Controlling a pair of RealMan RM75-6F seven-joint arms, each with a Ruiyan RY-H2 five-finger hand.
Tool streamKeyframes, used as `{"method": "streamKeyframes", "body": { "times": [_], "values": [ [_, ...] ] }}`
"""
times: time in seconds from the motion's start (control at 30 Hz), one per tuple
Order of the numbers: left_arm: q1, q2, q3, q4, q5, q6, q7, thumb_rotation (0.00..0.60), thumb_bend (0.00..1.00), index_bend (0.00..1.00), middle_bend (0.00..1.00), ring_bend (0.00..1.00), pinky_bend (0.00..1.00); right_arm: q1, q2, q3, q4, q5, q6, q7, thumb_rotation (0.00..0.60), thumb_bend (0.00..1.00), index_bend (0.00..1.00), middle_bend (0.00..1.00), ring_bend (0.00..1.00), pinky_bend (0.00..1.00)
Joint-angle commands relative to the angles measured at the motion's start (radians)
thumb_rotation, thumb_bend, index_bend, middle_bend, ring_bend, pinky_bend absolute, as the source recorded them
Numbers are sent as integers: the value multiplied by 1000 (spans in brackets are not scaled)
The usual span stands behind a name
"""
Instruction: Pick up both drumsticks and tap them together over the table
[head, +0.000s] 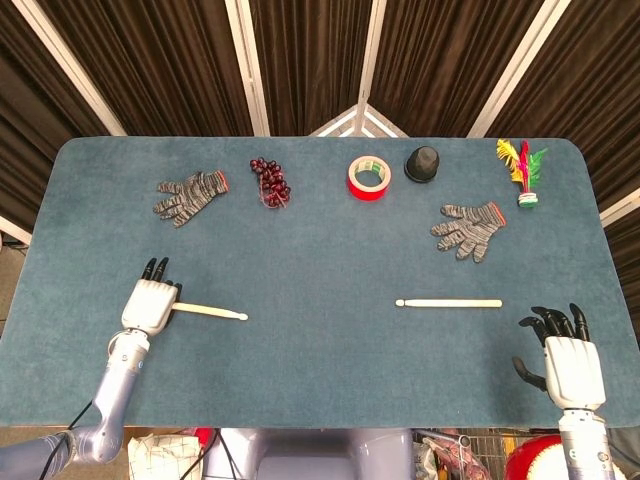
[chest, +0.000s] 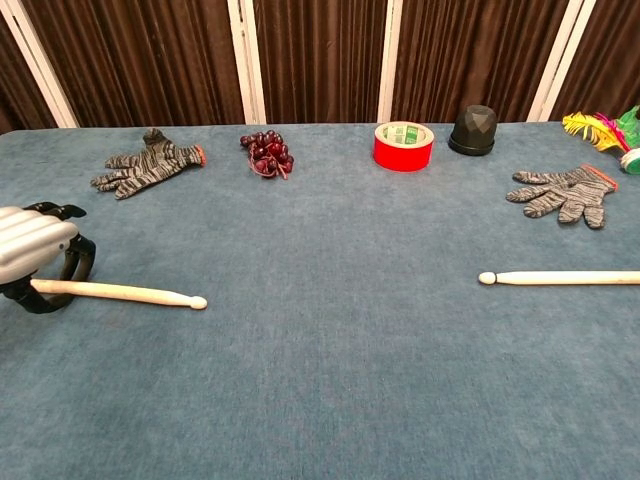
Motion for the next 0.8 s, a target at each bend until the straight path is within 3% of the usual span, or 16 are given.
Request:
{"method": "streamKeyframes", "body": {
  "times": [0.03,0.8],
  "values": [
    [-1,1,1,-3,-3,2,5,600,482,519,497,23,0,0,-1,0,0,0,1,-1,600,264,376,245,198,12],
    [-8,9,6,-30,-5,24,35,600,482,475,462,23,0,1,1,2,-6,9,-2,-8,600,264,376,245,208,12]
  ]
}}
